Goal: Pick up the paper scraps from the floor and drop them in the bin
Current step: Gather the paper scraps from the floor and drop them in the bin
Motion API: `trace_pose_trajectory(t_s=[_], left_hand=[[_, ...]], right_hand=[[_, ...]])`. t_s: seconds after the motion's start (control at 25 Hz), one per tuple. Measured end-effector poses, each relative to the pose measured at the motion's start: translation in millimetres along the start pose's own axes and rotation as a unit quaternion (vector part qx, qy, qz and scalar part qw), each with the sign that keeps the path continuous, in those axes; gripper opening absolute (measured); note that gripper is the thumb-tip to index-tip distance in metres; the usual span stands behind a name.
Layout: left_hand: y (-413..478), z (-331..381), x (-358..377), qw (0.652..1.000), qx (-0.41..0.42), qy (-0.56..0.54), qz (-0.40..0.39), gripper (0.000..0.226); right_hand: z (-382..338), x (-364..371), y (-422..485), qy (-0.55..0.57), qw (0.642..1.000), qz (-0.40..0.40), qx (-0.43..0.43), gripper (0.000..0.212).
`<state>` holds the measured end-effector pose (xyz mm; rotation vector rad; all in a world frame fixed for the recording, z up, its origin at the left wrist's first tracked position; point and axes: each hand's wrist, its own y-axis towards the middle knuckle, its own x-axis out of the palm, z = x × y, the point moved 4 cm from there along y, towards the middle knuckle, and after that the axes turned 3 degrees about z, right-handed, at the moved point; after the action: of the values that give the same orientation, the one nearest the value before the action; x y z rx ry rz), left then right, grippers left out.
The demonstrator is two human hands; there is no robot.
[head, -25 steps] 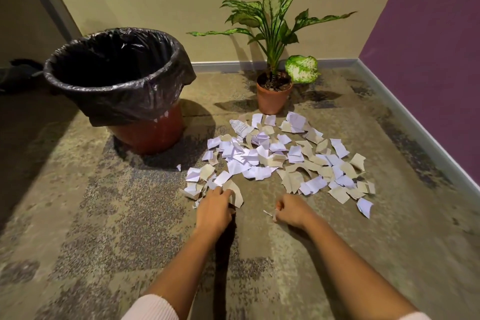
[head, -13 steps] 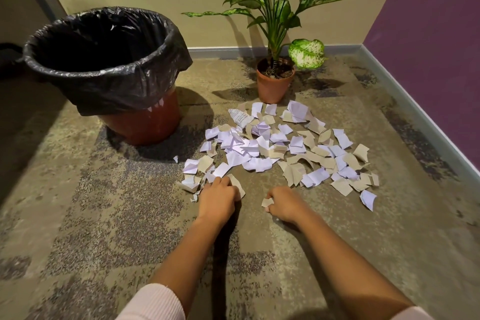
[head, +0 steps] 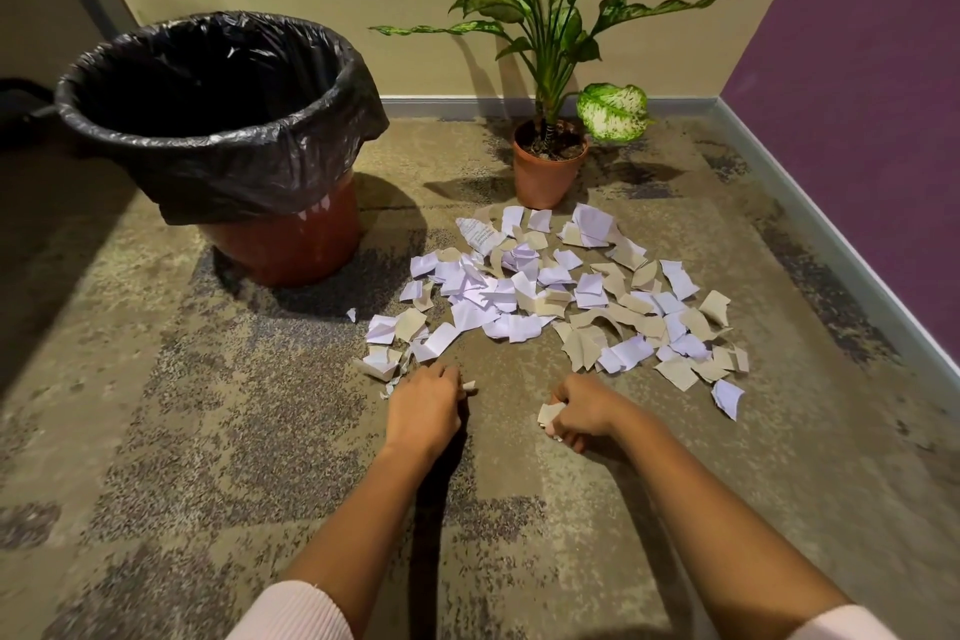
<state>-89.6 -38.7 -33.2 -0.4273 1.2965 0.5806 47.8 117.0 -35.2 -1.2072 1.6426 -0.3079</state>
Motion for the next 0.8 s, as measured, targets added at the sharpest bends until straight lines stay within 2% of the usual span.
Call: trace_pose_trajectory(t_s=[0.08, 0.24, 0.36, 0.48, 0.64, 0.72, 0.8], left_hand=[[-4.2, -1.5, -3.5, 1.0, -0.006, -0.003, 0.007, 0.015], [-13.0, -5.4, -9.0, 1.0, -0.019, -0.001, 0.014, 0.013], [-18.9, -11.8, -12.3, 0.999, -0.038, -0.004, 0.011, 0.016], [-18.8, -21.5, -22.7, 0.997, -0.069, -0.027, 0.039, 0.016], [-16.0, -40.0, -38.5, 0.98, -0.14, -0.089, 0.108, 0.019], [-16.3, -52.3, -39.0, 0.968, -0.182, -0.123, 0.12, 0.029], [-17.0, -65.2, -35.5, 0.959, -0.216, -0.145, 0.108, 0.051]], right_hand=[[-2.5, 1.9, -2.2, -0.033, 0.999, 0.012, -0.021, 0.029], [-11.8, 6.1, -8.7, -0.209, 0.973, 0.068, -0.073, 0.027], [-18.7, 13.9, -9.5, -0.244, 0.963, 0.074, -0.085, 0.02], [-24.8, 14.1, -6.6, -0.21, 0.971, 0.079, -0.087, 0.007], [-46.5, 9.4, 3.3, -0.076, 0.985, 0.124, -0.092, 0.011], [-67.8, 9.7, 9.2, -0.036, 0.983, 0.148, -0.098, 0.008], [-93.6, 10.6, 17.5, 0.011, 0.981, 0.162, -0.103, 0.009]])
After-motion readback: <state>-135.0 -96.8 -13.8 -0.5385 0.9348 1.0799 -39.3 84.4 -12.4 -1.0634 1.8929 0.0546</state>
